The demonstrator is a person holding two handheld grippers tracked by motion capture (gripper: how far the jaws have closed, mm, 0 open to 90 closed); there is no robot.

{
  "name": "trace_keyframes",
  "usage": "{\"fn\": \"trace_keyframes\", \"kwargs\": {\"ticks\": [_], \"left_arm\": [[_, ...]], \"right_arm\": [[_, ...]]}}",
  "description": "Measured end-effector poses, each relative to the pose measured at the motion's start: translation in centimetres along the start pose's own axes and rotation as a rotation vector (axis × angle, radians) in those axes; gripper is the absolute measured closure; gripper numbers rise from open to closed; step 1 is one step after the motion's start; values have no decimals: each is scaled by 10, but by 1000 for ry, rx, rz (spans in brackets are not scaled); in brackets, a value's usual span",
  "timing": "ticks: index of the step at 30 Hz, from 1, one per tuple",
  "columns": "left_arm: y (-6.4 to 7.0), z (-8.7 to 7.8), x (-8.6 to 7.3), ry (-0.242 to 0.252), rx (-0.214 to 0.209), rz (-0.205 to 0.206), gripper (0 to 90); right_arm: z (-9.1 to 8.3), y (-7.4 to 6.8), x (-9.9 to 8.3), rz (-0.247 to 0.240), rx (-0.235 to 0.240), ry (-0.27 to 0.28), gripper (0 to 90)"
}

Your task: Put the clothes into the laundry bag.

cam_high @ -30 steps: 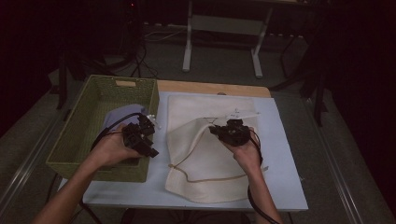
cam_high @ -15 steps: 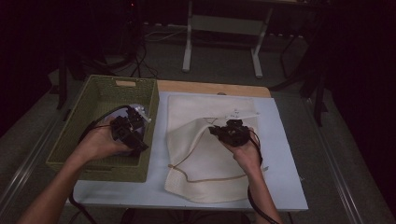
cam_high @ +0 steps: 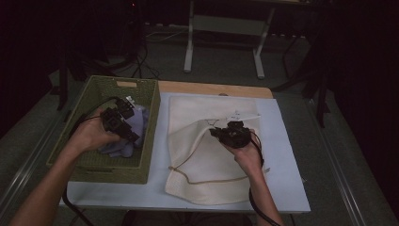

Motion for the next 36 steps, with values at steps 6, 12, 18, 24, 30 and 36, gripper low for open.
{"fn": "trace_keyframes", "kwargs": {"ticks": [6, 12, 18, 24, 30, 36], "left_arm": [[-11, 1, 2, 5, 32, -32, 377], [-22, 8, 3, -16, 62, -65, 280], [-29, 16, 4, -47, 81, -92, 142], [-36, 28, 4, -85, 89, -121, 50], [-39, 41, 1, -122, 80, -139, 15], [-41, 56, 0, -131, 68, -163, 11]], "right_arm": [[1, 0, -2, 1, 3, -5, 863], [2, 0, -2, -1, 3, -7, 863], [2, 0, -3, -5, 2, -11, 863], [2, 0, -4, -7, 1, -15, 863], [2, 1, -4, -8, 1, -16, 863], [3, 0, -5, -7, 2, -18, 863]]}}
Point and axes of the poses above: each handheld gripper's, and its own axes: z roughly forward along the jaws, x roughly out of its top, y roughly to its right, the point moved 9 cm from there along z, roughly forward along the jaws, and after that the axes turned 2 degrees about z, right-handed, at the moved point
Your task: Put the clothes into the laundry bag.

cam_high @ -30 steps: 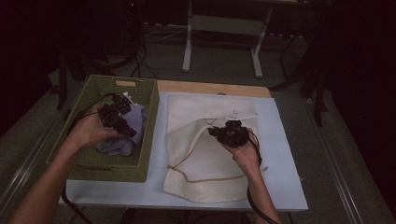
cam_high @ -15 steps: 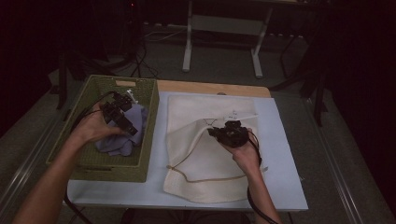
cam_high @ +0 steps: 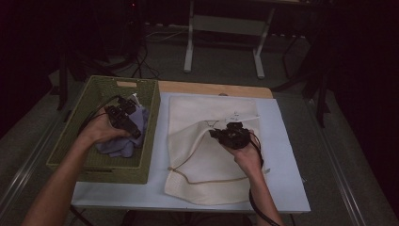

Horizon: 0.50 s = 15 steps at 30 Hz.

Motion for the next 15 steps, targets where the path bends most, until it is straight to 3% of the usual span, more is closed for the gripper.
{"fn": "trace_keyframes", "kwargs": {"ticks": [6, 11, 15], "left_arm": [[-5, 16, -3, -20, -19, -30, 9], [-7, 23, -4, -34, -10, -35, 9], [-14, 32, -6, -39, -2, -69, 9]], "right_arm": [[1, 0, -1, 0, 1, 1, 863], [1, 0, -1, 1, 1, 0, 862], [1, 0, -1, 2, 2, -1, 863]]}}
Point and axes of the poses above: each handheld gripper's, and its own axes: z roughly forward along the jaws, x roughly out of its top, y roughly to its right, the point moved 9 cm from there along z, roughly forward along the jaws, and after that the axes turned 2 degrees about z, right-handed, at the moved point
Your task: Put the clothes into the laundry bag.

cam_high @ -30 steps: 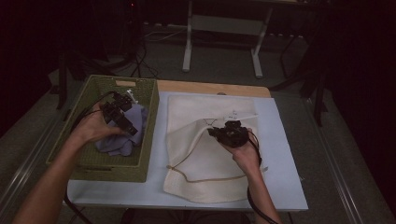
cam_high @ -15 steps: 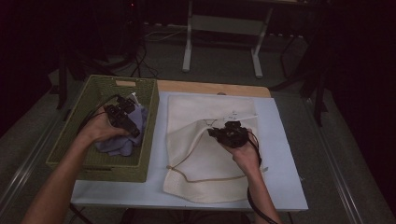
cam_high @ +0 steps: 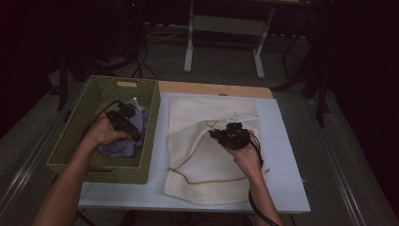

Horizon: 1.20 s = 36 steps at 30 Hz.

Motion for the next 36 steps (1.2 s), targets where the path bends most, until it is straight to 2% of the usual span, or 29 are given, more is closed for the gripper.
{"fn": "trace_keyframes", "kwargs": {"ticks": [5, 9, 11, 13, 15, 23, 25, 30, 31, 32, 36], "left_arm": [[-7, 13, -4, -22, -3, -19, 9], [-13, 28, -10, -44, -16, -62, 1], [-16, 33, -12, -50, -8, -79, 1], [-21, 39, -13, -37, -27, -115, 0], [-21, 40, -13, -35, -30, -122, 0], [-23, 43, -13, -58, -19, -109, 8], [-24, 43, -13, -63, -5, -105, 31], [-26, 39, -14, -65, 17, -91, 139], [-23, 37, -14, -62, 2, -79, 164], [-23, 37, -13, -63, 8, -71, 221], [-19, 33, -14, -71, -2, -44, 348]], "right_arm": [[0, 0, 0, 1, 0, 1, 863], [0, 0, 0, 1, 1, 0, 862], [0, 0, 0, 1, 0, 0, 863], [-1, 1, 0, 1, 0, -1, 862], [-1, 1, 0, 0, 0, -1, 862], [0, 0, -2, -4, 5, -2, 862], [0, 0, -2, 0, 5, -4, 861], [0, 0, -3, 1, 6, -4, 861], [0, 0, -3, 0, 6, -4, 862], [0, 0, -3, -1, 6, -5, 862], [0, 0, -3, -3, 6, -9, 862]]}}
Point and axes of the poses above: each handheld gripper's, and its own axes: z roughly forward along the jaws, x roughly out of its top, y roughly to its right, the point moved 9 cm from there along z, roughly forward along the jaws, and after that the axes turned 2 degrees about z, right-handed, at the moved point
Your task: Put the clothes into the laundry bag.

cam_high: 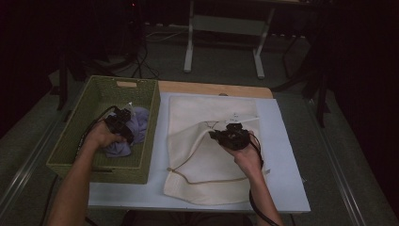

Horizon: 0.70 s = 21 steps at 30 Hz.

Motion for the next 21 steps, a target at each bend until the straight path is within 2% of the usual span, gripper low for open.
{"fn": "trace_keyframes", "kwargs": {"ticks": [6, 12, 21], "left_arm": [[2, -5, -2, -19, 19, 58, 522], [1, -14, -2, -31, 40, 93, 687], [-4, -30, -6, -20, 47, 105, 739]], "right_arm": [[0, 0, 0, -2, 2, -4, 861], [-1, 0, 1, -8, 1, -9, 862], [-1, 0, 2, -14, -2, -12, 862]]}}
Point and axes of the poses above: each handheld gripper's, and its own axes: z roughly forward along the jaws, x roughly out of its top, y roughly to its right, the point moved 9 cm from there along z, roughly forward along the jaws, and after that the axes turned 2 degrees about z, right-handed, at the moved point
